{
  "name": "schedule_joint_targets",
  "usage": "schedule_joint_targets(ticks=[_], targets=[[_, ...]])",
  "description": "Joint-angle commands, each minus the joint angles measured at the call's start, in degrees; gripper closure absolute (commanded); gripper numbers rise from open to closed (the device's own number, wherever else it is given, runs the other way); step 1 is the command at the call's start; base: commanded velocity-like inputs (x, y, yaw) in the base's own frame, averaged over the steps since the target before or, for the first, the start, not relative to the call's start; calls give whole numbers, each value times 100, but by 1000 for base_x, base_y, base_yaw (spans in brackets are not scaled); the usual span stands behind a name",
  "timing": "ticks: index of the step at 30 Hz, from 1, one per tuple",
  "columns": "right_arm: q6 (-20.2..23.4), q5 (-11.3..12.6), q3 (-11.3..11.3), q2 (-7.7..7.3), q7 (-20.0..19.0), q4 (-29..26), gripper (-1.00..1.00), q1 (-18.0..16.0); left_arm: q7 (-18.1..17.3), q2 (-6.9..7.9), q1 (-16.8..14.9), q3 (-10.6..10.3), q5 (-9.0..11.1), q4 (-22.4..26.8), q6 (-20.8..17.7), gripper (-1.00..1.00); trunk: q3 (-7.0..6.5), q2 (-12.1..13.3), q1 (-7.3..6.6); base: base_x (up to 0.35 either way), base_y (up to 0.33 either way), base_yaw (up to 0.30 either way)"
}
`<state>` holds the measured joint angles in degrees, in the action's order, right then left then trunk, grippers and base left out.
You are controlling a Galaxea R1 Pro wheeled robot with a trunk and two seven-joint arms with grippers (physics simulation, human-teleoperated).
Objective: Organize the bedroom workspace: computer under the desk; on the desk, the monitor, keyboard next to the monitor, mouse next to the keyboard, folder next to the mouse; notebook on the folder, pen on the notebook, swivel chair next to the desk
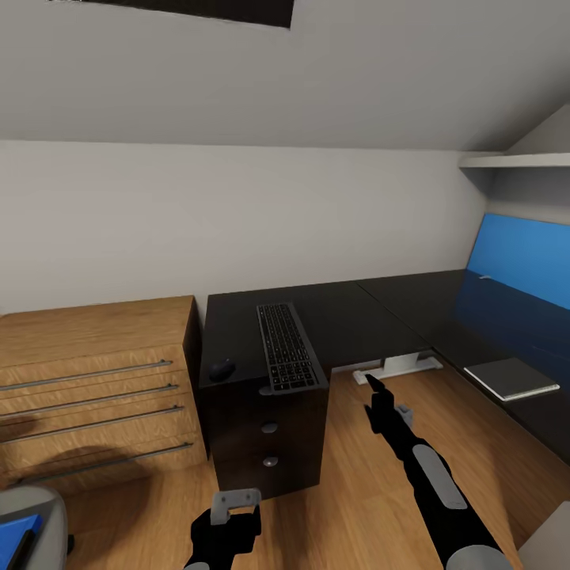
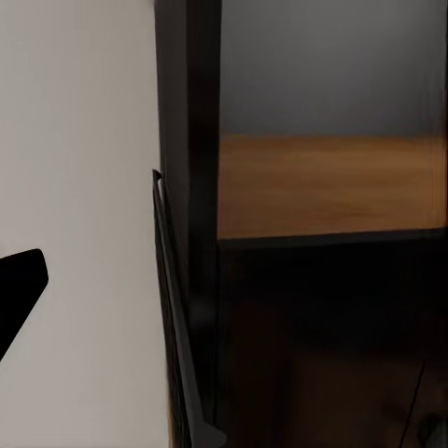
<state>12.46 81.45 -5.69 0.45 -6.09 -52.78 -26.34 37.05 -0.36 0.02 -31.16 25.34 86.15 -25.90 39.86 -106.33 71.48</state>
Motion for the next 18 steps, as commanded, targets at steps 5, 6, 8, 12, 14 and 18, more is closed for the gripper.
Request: schedule_joint_targets(ticks=[5,6,8,12,14,18], targets=[[-73,46,-14,-5,216,10,-100,-3,45,-1,-2,-4,48,8,-11,-100,-86,200,-111,0,0,0],[-79,46,-13,-6,235,10,-100,-3,46,-3,-2,-4,48,10,-11,-100,-104,240,-133,0,0,0],[-79,46,-12,-10,262,11,-100,-3,47,-4,-2,-4,49,9,-11,-100,-140,320,-177,0,0,0],[-78,47,-12,-14,294,12,-100,-2,48,-7,-2,-4,50,8,-11,-100,-212,480,-265,0,0,0],[-80,47,-12,-13,300,13,-100,-2,48,-7,-2,-4,50,8,-11,-100,-248,561,-308,0,0,0],[-90,47,-5,-10,307,24,-100,-2,48,-6,-2,-4,49,7,-11,-100,-319,721,-396,0,0,0]])
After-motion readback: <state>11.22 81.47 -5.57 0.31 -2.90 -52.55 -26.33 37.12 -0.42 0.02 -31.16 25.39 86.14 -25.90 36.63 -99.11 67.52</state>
